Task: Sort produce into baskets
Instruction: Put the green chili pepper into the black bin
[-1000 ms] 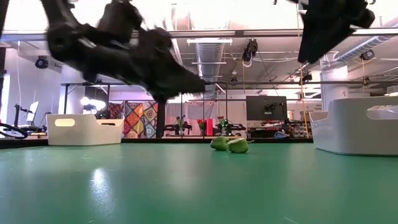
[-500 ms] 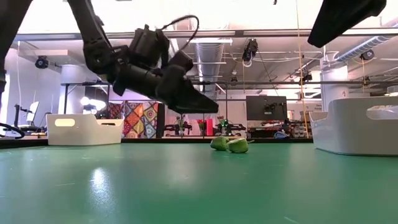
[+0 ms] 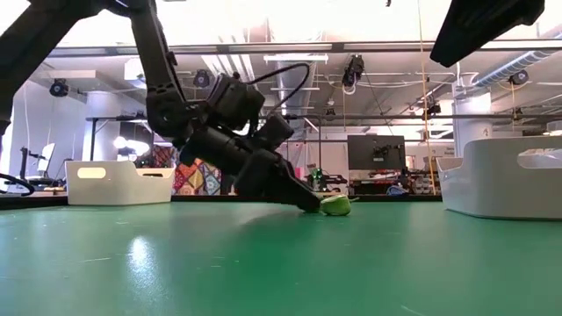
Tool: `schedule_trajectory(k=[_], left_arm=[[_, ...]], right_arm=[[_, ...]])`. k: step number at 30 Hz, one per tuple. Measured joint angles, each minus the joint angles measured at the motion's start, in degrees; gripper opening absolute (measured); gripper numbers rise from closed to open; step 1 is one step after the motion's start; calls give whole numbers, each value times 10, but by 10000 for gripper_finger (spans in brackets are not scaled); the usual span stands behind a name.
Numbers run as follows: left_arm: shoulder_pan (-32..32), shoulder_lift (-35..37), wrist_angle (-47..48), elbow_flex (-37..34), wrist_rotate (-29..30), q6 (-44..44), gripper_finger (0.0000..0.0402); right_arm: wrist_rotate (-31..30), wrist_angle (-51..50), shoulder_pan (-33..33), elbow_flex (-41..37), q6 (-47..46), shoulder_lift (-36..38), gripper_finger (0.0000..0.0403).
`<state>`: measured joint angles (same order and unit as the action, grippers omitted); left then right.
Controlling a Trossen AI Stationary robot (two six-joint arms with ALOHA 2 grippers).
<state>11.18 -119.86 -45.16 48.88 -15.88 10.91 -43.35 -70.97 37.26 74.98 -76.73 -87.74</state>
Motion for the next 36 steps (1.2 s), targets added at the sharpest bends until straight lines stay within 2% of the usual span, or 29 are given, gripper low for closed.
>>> schedule_trajectory(k=[7, 14, 17, 22, 26, 28, 33, 36], left_arm=[[-1, -13, 43, 12, -5, 27, 188], [-15, 12, 65, 1, -6, -17, 100], [-32, 63, 131, -12, -13, -25, 66], [-77, 228, 269, -36, -13, -48, 65], [-156, 378, 400, -58, -2, -111, 72], [-211, 448, 476, -61, 42, -162, 76], [-387, 569, 674, -48, 192, -412, 77], [-497, 604, 714, -40, 223, -573, 77]], right_arm=[[-5, 3, -1, 0, 9, 0, 164], [-71, 11, -5, 0, 28, 0, 160], [-76, 13, -14, 0, 49, 0, 159], [-17, 56, -38, -1, 152, -1, 156], [19, 139, -68, -2, 293, -10, 146], [32, 189, -84, -3, 365, -16, 139], [34, 289, -120, -3, 509, -46, 122], [45, 322, -138, -3, 546, -68, 112]])
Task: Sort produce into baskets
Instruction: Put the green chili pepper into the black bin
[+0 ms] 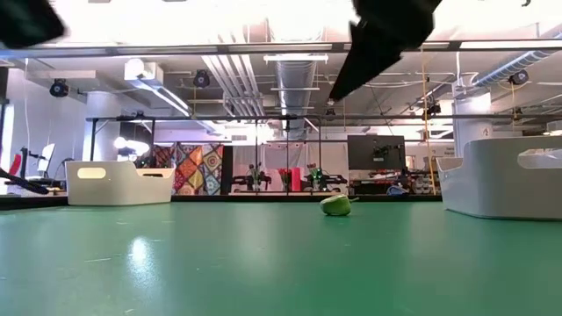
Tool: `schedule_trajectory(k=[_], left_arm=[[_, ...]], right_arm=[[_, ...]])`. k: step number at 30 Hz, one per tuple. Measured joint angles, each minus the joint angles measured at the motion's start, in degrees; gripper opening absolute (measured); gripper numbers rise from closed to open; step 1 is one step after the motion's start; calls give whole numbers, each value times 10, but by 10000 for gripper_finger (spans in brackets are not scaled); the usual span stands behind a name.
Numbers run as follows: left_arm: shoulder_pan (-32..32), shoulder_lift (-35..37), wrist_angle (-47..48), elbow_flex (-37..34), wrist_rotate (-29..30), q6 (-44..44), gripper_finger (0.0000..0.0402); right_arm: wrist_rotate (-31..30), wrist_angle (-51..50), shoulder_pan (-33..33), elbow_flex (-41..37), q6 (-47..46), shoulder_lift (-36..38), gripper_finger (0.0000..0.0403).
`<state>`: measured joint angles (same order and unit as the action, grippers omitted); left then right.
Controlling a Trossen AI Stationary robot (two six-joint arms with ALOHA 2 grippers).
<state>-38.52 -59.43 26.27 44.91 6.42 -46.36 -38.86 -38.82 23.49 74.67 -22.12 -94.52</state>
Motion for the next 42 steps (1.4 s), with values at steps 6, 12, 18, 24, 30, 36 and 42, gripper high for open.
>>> schedule_trajectory(k=[6, 12, 18, 24, 30, 36, 42], left_arm=[[-165, -16, 18, 0, 110, -170, 77], [-240, -89, 57, -1, 117, -324, 77], [-269, -176, 92, -1, 70, -402, 78], [-271, -236, 136, -1, 20, -431, 95], [-271, -257, 174, 4, 18, -431, 122], [-271, -245, 178, 4, -1, -442, 151], [-270, -211, 188, 41, -33, -437, 170]], right_arm=[[76, 7, -25, 0, -7, -44, 90], [128, 6, -28, 0, -8, -66, 70], [128, 7, -28, 0, -40, -61, 61], [120, 7, -28, 0, -78, -60, 65], [145, 5, -28, 0, -84, -60, 72], [168, 3, -29, 0, -80, -60, 83], [166, -15, -34, 0, -48, -60, 93]])
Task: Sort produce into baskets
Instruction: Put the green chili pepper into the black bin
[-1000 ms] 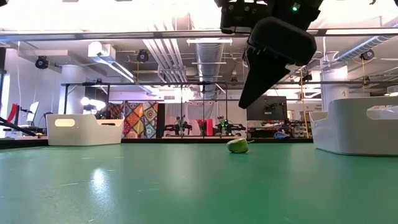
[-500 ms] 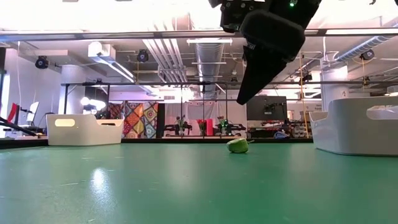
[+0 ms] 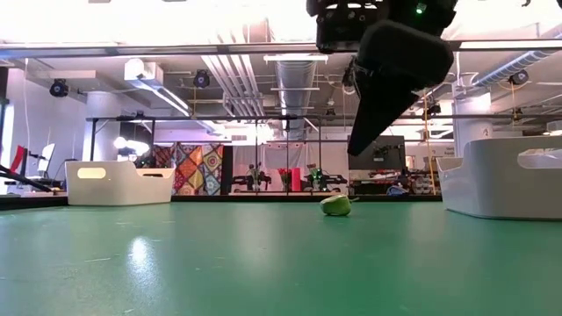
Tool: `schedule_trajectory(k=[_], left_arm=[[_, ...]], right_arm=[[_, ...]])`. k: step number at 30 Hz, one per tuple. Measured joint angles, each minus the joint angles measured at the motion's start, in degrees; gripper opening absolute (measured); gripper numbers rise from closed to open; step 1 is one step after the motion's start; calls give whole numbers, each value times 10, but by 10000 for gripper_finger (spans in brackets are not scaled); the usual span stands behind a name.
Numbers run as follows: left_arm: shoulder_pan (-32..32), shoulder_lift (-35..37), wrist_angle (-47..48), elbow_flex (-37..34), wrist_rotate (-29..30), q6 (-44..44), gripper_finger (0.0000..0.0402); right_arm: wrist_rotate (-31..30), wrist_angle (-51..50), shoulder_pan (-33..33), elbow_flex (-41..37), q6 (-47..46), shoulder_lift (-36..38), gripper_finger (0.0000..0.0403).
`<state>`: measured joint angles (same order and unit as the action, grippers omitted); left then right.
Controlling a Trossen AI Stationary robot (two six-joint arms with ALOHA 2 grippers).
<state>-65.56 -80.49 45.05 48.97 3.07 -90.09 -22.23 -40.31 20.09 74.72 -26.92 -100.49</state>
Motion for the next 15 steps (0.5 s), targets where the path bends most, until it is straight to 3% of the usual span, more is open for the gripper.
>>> schedule_trajectory(k=[2, 4, 6, 9, 11, 15], left_arm=[[0, 13, 16, 28, 8, 8, 171], [0, 23, 56, 61, 53, 16, 171], [1, 26, 110, 96, 147, 29, 171], [1, 23, 144, 133, 339, 93, 169], [10, 21, 128, 142, 422, 167, 165], [60, 21, 81, 132, 485, 262, 154]], right_arm=[[-12, -8, -2, 0, 6, 1, 93], [-40, -10, -6, 0, 8, 2, 91], [-82, -14, -12, -1, 13, 2, 87], [-121, -14, -30, -3, 15, 0, 80], [-116, -13, -49, -4, 14, -9, 75], [-70, -15, -82, -9, 15, -41, 66]])
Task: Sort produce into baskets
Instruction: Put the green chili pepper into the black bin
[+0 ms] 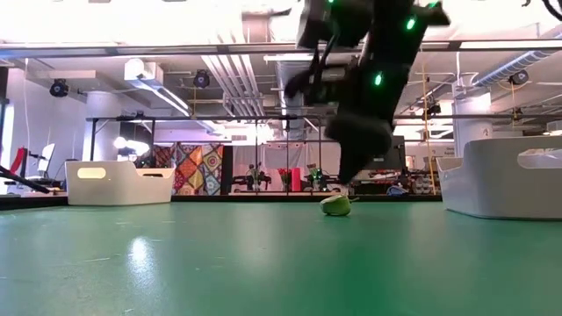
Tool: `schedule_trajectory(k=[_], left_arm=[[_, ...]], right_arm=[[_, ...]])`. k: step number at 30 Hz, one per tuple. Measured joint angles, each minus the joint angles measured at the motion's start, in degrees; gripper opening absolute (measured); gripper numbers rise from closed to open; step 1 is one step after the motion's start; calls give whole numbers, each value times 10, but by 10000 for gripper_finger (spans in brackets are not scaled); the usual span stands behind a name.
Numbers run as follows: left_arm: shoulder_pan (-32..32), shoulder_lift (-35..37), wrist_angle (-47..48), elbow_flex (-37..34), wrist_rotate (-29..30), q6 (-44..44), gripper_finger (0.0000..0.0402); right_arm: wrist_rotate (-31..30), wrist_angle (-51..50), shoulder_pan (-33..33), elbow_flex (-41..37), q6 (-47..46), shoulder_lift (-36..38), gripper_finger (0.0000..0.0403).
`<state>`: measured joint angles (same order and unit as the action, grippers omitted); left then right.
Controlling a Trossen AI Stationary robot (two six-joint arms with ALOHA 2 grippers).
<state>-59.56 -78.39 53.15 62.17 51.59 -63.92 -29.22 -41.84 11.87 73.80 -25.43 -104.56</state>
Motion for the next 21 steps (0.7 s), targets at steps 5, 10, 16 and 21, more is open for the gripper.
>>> schedule_trajectory(k=[5, 10, 16, 21], left_arm=[[81, -3, -107, -67, -20, 89, 153], [168, -3, -278, -167, -62, 194, 165], [263, -4, -579, -280, -117, 353, 187], [324, -25, -717, -331, -136, 437, 208]], right_arm=[[39, -10, -25, 0, -5, -45, 59], [59, -7, -22, 4, -8, -66, 58], [66, 22, -11, 8, -16, -65, 58], [76, 58, 0, 8, -15, -62, 59]])
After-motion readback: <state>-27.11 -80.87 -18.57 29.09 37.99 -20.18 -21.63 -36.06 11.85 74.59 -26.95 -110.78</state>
